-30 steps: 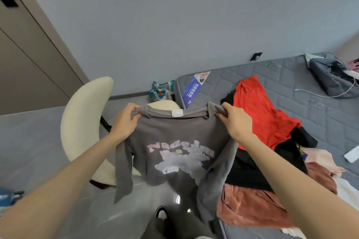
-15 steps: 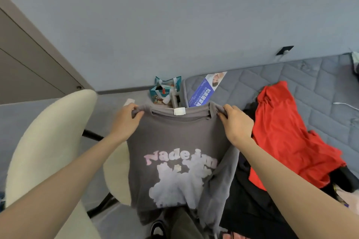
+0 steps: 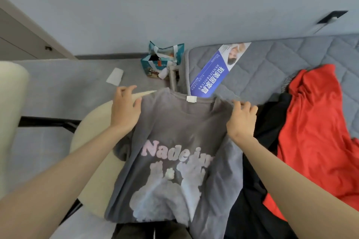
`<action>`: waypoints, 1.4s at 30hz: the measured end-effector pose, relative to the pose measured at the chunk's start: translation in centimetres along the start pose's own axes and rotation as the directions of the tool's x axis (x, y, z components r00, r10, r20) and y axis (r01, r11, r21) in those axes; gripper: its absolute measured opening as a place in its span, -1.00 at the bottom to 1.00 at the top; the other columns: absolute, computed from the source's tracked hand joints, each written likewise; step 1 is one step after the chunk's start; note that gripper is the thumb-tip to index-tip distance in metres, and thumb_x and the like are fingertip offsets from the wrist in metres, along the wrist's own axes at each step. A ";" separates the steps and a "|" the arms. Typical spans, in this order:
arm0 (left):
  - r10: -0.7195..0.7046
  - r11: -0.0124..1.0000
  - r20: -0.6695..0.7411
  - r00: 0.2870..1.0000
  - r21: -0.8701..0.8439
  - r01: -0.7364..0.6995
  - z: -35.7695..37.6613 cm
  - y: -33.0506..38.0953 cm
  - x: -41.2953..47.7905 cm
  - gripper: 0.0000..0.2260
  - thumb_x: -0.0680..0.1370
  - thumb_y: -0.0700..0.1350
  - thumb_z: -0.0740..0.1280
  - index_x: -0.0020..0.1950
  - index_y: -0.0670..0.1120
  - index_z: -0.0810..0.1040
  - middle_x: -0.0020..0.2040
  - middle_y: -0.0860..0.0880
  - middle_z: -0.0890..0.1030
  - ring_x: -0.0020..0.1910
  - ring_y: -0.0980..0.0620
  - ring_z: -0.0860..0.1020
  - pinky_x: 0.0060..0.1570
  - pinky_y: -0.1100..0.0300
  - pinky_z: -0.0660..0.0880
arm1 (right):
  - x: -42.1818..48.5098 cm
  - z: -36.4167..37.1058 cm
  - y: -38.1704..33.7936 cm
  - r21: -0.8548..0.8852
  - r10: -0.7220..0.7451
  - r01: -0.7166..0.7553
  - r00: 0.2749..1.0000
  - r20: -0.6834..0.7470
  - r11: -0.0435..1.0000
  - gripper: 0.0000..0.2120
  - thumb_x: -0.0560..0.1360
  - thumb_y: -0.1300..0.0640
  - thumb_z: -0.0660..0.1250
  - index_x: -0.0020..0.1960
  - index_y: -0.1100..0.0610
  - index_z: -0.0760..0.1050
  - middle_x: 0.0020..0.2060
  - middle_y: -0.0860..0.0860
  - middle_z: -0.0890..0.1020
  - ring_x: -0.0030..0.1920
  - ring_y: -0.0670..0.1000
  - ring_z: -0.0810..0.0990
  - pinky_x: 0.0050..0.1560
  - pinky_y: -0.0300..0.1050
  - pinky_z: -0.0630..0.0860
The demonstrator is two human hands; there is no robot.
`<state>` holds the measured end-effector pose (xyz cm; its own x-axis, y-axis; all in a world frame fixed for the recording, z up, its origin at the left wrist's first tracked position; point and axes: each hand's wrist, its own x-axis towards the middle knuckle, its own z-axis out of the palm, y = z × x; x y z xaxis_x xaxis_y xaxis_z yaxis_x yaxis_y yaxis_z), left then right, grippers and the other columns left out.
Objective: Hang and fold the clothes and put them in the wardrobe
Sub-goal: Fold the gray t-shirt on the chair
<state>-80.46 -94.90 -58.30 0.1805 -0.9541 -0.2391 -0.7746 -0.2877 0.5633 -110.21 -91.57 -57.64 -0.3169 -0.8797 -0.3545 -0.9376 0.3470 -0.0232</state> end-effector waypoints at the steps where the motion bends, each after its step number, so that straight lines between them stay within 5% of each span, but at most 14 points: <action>1: -0.038 0.999 -0.005 0.999 0.001 0.038 0.6 -1.3 -0.3 -0.66 0.59 -0.15 0.25 0.37 -0.12 0.40 0.28 -0.18 0.34 0.27 -0.17 0.36 0.25 0.00 0.34 | -0.2 0.7 -0.3 0.008 -0.006 0.005 1.000 0.018 1.000 -0.46 0.45 0.34 0.24 0.42 0.22 0.26 0.35 0.25 0.30 0.27 0.26 0.26 0.29 -0.01 0.21; 5: -0.296 0.954 -0.050 0.954 0.037 0.298 1.8 -6.2 -2.5 -0.53 0.53 -0.11 0.36 0.41 -0.13 0.36 0.35 -0.25 0.28 0.32 -0.27 0.25 0.26 -0.05 0.25 | -1.7 3.3 -2.7 0.074 -0.142 0.138 0.988 0.060 0.988 -0.43 0.48 0.36 0.17 0.48 0.18 0.22 0.44 0.18 0.22 0.35 0.23 0.18 0.36 -0.03 0.14; 9: -0.593 0.800 0.091 0.800 -0.042 0.598 2.3 -9.6 -4.1 -0.22 0.44 -0.01 0.47 0.53 -0.09 0.12 0.42 -0.26 0.16 0.39 -0.24 0.16 0.30 -0.06 0.24 | -2.3 5.4 -6.6 0.154 -0.267 0.253 0.961 0.078 0.955 -0.47 0.47 0.39 0.15 0.41 0.13 0.33 0.42 0.10 0.29 0.33 0.18 0.23 0.27 -0.01 0.27; 13: -0.669 0.733 0.102 0.737 -0.073 0.676 3.4 -11.5 -5.0 -0.38 0.45 -0.08 0.45 0.42 -0.13 0.24 0.33 -0.24 0.18 0.30 -0.25 0.23 0.20 -0.01 0.35 | -2.5 7.0 -11.8 0.343 -0.458 0.404 0.884 0.091 0.848 -0.59 0.55 0.34 0.16 0.36 0.08 0.40 0.35 0.05 0.34 0.27 0.10 0.35 0.17 0.03 0.45; 16: -0.624 0.771 0.088 0.776 -0.090 0.631 3.7 -12.6 -5.1 -0.70 0.52 -0.09 0.38 0.17 -0.19 0.43 0.25 -0.21 0.24 0.25 -0.20 0.26 0.15 0.05 0.35 | -2.7 7.8 -15.8 0.424 -0.590 0.507 0.803 0.083 0.751 -0.66 0.61 0.20 0.14 0.38 0.04 0.35 0.19 0.02 0.43 0.11 0.03 0.48 -0.05 -0.03 0.53; 19: -0.540 0.828 0.151 0.828 -0.080 0.555 3.4 -13.5 -5.0 -0.80 0.59 -0.08 0.27 0.08 -0.21 0.47 0.18 -0.19 0.31 0.18 -0.18 0.35 0.15 0.04 0.37 | -2.6 8.1 -19.5 0.436 -0.643 0.543 0.757 0.115 0.717 -0.68 0.64 0.08 0.11 0.38 -0.01 0.29 -0.20 -0.04 0.52 -0.21 0.00 0.52 -0.29 -0.12 0.40; 23: -0.581 0.751 -0.074 0.811 -0.433 0.498 0.4 -14.7 -4.2 -0.85 0.64 -0.11 0.18 0.09 -0.19 0.36 -0.12 -0.02 0.51 -0.10 -0.09 0.50 -0.19 0.12 0.35 | -2.0 8.3 -23.9 0.331 -0.661 0.577 0.698 0.276 0.747 -0.53 0.61 -0.04 0.15 0.48 -0.14 0.12 -0.10 0.08 0.61 -0.10 0.14 0.59 -0.15 0.02 0.54; 27: -0.455 0.833 -0.317 0.832 -0.483 0.272 -2.9 -16.3 -3.7 -0.83 0.63 -0.12 0.22 0.18 -0.16 0.39 -0.01 0.08 0.49 -0.13 0.23 0.43 -0.23 0.55 0.31 | -1.2 9.7 -27.2 0.227 -0.571 0.526 0.720 0.394 0.820 -0.33 0.59 -0.01 0.19 0.54 -0.15 -0.14 -0.05 0.13 0.64 -0.03 0.20 0.60 -0.11 0.00 0.53; 30: -0.367 0.885 -0.324 0.872 -0.411 0.219 -3.5 -17.5 -4.0 -0.90 0.61 -0.10 0.26 0.07 -0.08 0.38 -0.21 0.09 0.47 -0.26 0.10 0.43 -0.28 0.31 0.29 | -0.3 10.7 -28.8 0.384 -0.503 0.340 0.704 0.501 0.858 -0.34 0.58 0.07 0.21 0.56 -0.08 -0.07 -0.15 0.11 0.67 -0.15 0.11 0.65 0.00 -0.04 0.59; 32: -0.369 0.890 -0.316 0.874 -0.392 0.234 -3.4 -18.0 -4.4 -0.87 0.59 -0.10 0.29 0.02 -0.13 0.39 -0.24 0.02 0.48 -0.26 0.02 0.43 -0.26 0.18 0.30 | 0.1 11.1 -29.4 0.432 -0.508 0.301 0.687 0.520 0.850 -0.38 0.57 0.18 0.17 0.54 -0.08 0.02 -0.18 0.11 0.67 -0.22 0.05 0.64 -0.11 -0.19 0.58; 35: -0.357 0.879 -0.248 0.901 -0.414 0.235 -3.5 -17.5 -5.0 -0.87 0.58 -0.12 0.28 0.03 -0.17 0.42 -0.26 -0.02 0.50 -0.32 0.04 0.45 -0.24 0.11 0.39 | 0.5 11.1 -28.9 0.555 -0.471 0.152 0.730 0.495 0.818 -0.49 0.57 0.26 0.14 0.47 -0.07 0.23 -0.20 0.08 0.66 -0.30 -0.04 0.59 -0.34 -0.36 0.50; 39: -0.023 0.983 -0.202 0.979 -0.183 -0.014 -3.7 -15.0 -6.0 -0.80 0.49 -0.21 0.30 -0.22 -0.08 0.28 -0.34 0.06 0.33 -0.37 -0.01 0.34 -0.36 0.10 0.30 | 1.8 10.0 -25.8 0.602 -0.337 0.103 0.895 0.291 0.792 -0.70 0.58 0.20 0.13 0.25 -0.02 0.47 -0.18 0.00 0.66 -0.24 -0.06 0.58 -0.15 -0.15 0.54; 42: 0.203 0.977 -0.022 0.979 -0.061 -0.204 -2.1 -12.2 -7.4 -0.86 0.46 -0.10 0.38 -0.05 0.01 0.44 -0.19 0.11 0.53 -0.25 -0.04 0.52 -0.31 0.12 0.44 | 2.2 9.2 -22.1 0.657 -0.194 -0.032 0.943 0.268 0.753 -0.74 0.58 0.18 0.12 0.16 0.02 0.51 -0.20 -0.02 0.66 -0.13 0.03 0.60 -0.01 -0.01 0.57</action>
<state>-71.13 -84.50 -61.75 0.0326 -0.9942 -0.1024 -0.7566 -0.0915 0.6474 -88.81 -98.16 -66.52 -0.0782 -0.8102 -0.5809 -0.6021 0.5028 -0.6202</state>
